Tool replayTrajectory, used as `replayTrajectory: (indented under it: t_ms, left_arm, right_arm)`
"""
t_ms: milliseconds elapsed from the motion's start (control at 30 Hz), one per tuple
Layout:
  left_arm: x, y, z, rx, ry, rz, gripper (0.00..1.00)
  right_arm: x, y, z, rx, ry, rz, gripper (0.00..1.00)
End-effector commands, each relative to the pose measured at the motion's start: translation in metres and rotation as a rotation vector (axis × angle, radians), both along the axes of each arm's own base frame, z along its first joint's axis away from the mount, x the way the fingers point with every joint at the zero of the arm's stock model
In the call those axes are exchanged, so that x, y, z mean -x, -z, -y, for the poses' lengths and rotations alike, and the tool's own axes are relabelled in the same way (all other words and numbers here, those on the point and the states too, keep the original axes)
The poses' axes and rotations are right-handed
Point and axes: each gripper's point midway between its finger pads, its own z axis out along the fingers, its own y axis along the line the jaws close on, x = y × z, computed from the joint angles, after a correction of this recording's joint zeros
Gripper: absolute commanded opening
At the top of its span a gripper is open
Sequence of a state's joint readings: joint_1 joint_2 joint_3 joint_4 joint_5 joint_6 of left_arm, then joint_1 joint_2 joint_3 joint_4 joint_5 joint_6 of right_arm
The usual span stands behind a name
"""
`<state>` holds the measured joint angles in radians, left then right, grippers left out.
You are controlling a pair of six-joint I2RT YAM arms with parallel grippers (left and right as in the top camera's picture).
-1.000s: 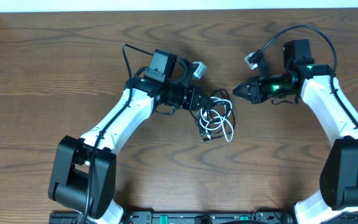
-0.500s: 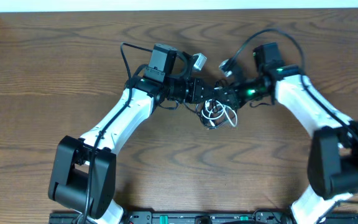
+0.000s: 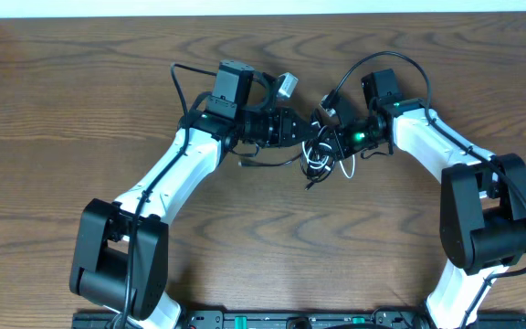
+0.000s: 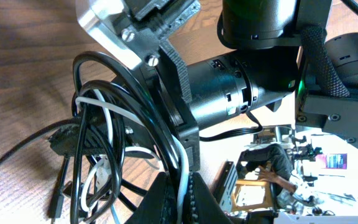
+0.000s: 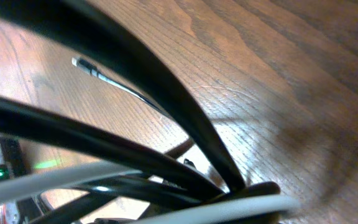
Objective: Untangle cables
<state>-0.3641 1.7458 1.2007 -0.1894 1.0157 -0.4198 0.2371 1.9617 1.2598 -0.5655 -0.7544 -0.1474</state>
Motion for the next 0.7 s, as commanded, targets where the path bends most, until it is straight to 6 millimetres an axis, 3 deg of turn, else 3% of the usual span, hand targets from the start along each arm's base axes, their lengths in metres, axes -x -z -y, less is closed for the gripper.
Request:
replayTrajectory:
  t_ms: [0,167,300,467,667]
  left_arm:
    - [0.004,-0.003,0.0,0.027,0.005,-0.043,0.07]
    - [-0.008,0.021,-0.014,-0.096,-0.155,-0.148,0.07]
    - [-0.02,0.04,-0.031,-0.193,-0.349,-0.274,0.08]
    - [-0.033,0.051,-0.049,-0.19,-0.621,-0.522,0.07]
    - [-0.039,0.052,-0.063,-0.073,-0.894,-0.909,0.07]
  right_arm:
    - [0.005,-0.014,-0.001,-0.077,-0.026,-0.002,0.06]
    - [0.008,-0.056,0.018,-0.126,-0.032,0.073,0.11]
    - [0.011,-0.078,0.033,-0.115,-0.025,0.126,0.31]
    - [0.01,-0.072,0.041,-0.056,-0.011,0.134,0.68]
    - [0.016,-0.071,0.028,-0.057,-0.061,0.145,0.82]
